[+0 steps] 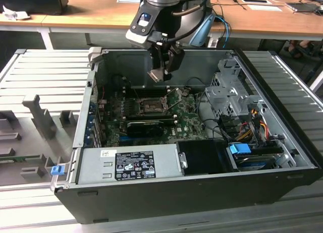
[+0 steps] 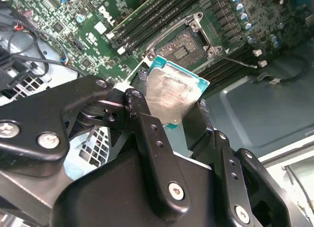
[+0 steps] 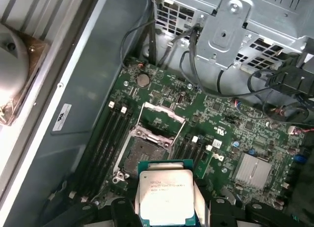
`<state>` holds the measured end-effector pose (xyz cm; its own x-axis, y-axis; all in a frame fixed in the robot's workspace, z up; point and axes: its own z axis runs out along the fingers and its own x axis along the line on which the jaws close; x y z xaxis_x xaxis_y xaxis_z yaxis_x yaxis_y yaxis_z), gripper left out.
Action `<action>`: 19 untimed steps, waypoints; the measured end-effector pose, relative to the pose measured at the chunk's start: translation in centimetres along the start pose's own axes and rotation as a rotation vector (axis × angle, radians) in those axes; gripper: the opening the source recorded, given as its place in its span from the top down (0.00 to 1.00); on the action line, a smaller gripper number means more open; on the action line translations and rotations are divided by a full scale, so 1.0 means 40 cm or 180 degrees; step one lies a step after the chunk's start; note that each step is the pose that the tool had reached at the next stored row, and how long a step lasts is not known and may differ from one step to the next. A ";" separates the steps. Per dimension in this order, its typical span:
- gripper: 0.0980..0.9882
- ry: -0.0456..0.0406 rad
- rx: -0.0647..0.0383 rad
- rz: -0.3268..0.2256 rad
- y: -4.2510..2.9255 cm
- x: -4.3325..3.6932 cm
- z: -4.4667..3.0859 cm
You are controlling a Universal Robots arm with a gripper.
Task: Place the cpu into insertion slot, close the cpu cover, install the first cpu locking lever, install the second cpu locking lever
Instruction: 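Place the cpu into insertion slot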
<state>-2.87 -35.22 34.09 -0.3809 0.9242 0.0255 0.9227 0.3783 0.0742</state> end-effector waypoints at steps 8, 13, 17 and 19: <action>0.52 -0.0021 -0.0004 0.0298 -0.002 0.000 0.017; 0.52 -0.0035 -0.0008 0.0502 -0.006 0.001 0.022; 0.52 -0.0044 -0.0012 0.0625 -0.006 0.001 0.023; 0.52 -0.0051 -0.0015 0.0723 -0.007 0.001 0.023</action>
<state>-3.09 -35.22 33.14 -0.1623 0.9864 0.0261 0.9844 0.1601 0.0729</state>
